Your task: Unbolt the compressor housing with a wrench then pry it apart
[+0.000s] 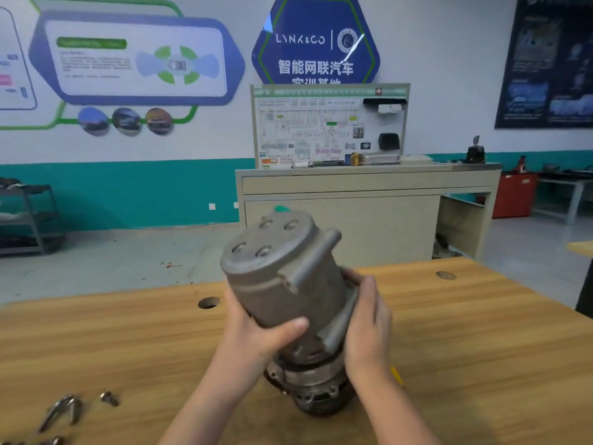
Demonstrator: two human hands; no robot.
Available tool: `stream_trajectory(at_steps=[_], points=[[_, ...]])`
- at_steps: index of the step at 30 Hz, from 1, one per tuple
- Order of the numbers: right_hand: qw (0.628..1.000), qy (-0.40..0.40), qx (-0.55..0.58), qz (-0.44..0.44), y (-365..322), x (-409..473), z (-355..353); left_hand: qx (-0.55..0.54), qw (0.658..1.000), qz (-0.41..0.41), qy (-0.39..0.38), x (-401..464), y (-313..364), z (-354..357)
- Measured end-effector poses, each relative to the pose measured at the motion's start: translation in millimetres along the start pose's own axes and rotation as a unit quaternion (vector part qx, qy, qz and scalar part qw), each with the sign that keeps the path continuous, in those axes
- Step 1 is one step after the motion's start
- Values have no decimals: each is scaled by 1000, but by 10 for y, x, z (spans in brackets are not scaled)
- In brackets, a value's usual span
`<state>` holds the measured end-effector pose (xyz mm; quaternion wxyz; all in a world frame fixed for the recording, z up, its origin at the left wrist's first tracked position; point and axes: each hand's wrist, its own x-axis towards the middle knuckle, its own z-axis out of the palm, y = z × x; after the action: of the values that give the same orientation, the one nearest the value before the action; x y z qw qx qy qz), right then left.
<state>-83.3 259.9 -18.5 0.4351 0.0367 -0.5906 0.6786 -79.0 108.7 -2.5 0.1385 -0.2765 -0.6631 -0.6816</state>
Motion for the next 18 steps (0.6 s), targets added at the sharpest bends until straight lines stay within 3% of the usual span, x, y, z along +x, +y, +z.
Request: stream_trajectory(at_steps=[2,4,6,9,12,15,18], points=[[999,-34,-17,-33,-357,130,113,14,999,24,40,64,187,3],[992,-88,-50,-73,-749,270,272,-46,993,17,107,117,347,20],[974,-167,-110,-104,-1121,370,527,-201,969,-2,145,153,488,21],[928,-286,-218,-97,-1481,354,1095,-402,906,-47,122,79,652,-75],[821,-381,-421,-53,-1497,166,1729,-548,805,-155,165,-77,650,-261],[695,-433,-573,-17,-1192,-151,2156,-628,695,-253,241,-248,576,-410],[615,-471,-632,2,-875,-396,2347,-644,652,-281,284,-352,473,-546]])
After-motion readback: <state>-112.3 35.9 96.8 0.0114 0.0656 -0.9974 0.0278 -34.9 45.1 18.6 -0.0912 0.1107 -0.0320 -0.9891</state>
